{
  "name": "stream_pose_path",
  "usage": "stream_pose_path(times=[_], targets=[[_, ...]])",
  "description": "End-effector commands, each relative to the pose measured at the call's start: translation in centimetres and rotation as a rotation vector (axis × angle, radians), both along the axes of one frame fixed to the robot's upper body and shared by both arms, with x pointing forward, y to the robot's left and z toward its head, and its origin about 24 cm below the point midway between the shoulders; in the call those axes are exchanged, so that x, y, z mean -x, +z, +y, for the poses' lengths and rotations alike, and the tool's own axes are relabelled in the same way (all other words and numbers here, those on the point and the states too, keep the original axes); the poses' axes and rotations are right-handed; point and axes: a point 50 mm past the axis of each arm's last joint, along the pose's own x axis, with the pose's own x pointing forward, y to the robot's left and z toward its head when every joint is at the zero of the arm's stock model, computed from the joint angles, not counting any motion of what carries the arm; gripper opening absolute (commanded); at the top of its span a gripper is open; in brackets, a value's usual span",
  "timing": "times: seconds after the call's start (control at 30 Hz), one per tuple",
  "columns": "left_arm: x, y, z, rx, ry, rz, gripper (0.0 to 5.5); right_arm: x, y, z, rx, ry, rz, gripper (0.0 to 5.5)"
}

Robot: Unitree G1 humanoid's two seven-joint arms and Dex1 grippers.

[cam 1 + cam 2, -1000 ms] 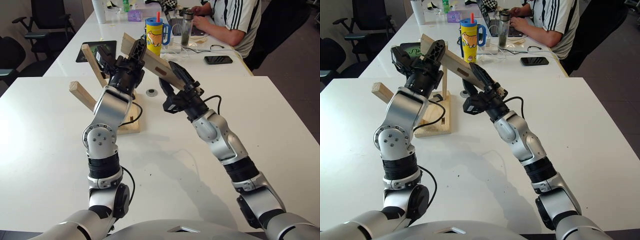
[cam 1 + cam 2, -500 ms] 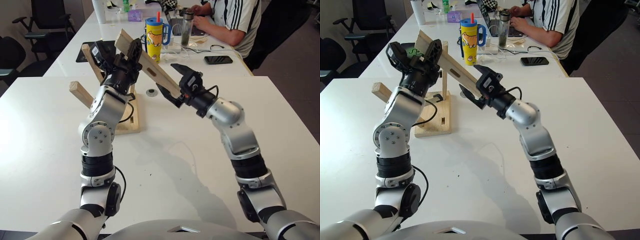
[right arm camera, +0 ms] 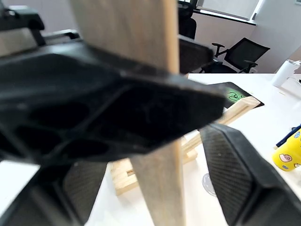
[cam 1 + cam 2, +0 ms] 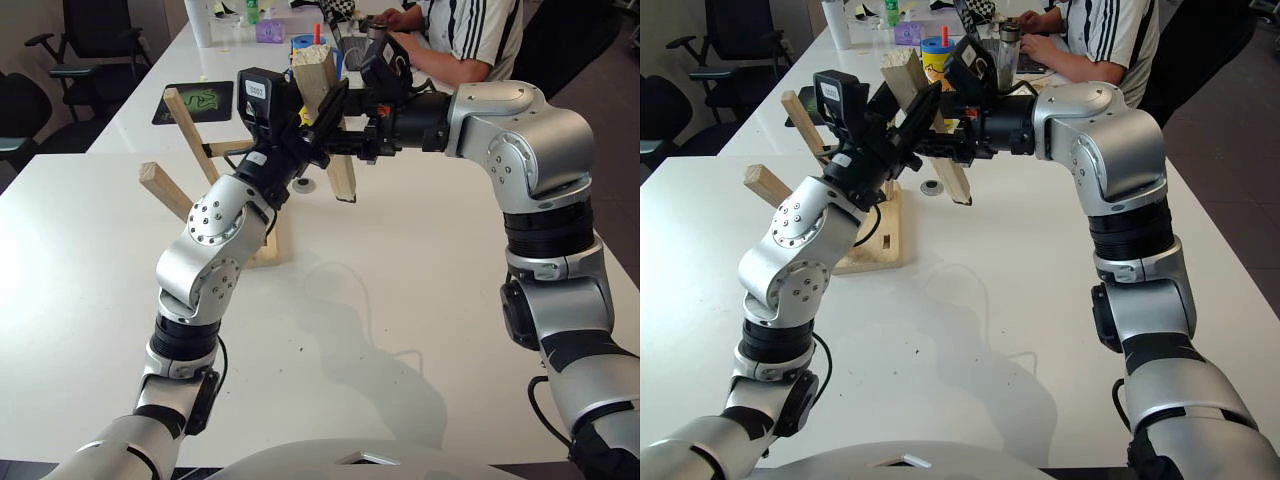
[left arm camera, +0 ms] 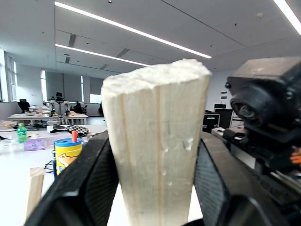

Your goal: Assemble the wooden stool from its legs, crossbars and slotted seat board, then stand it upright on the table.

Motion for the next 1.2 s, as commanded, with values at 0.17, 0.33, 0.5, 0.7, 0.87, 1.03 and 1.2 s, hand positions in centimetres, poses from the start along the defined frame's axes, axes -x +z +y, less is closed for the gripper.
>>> stream_pose_path(times=[0.17, 0.33, 0.5, 0.7, 0.87, 1.03, 1.2], targets=[[0.3, -0.2, 1.0, -0.003, 0.042, 0.011, 2.11, -0.2, 0.7, 0.4, -0.011, -0.005, 0.043, 1.85], [0.0, -0.4, 0.4, -0.027, 0.020, 0.019, 2.11, -0.3, 1.5, 1.1, -0.088, -0.006, 0.021, 1.13], [0.0, -1.0, 0.4, -0.055, 0.021, 0.039, 2.11, 0.1, 1.8, 1.8, -0.104, 0.021, 0.005, 1.12], [0.1, -1.4, 0.3, -0.086, 0.014, 0.051, 2.11, 0.1, 1.9, 1.7, -0.121, 0.018, 0.023, 1.48], [0.1, -1.5, 0.3, -0.087, 0.007, 0.061, 2.11, 0.0, 2.1, 1.5, -0.156, 0.017, 0.027, 2.07], [-0.1, -1.4, 0.6, -0.090, 0.017, 0.059, 2.11, 0.2, 2.0, 1.3, -0.150, 0.031, 0.024, 1.63], [-0.1, -1.5, 0.4, -0.093, 0.010, 0.061, 2.11, 0.5, 1.9, 1.6, -0.152, 0.048, 0.017, 1.20]])
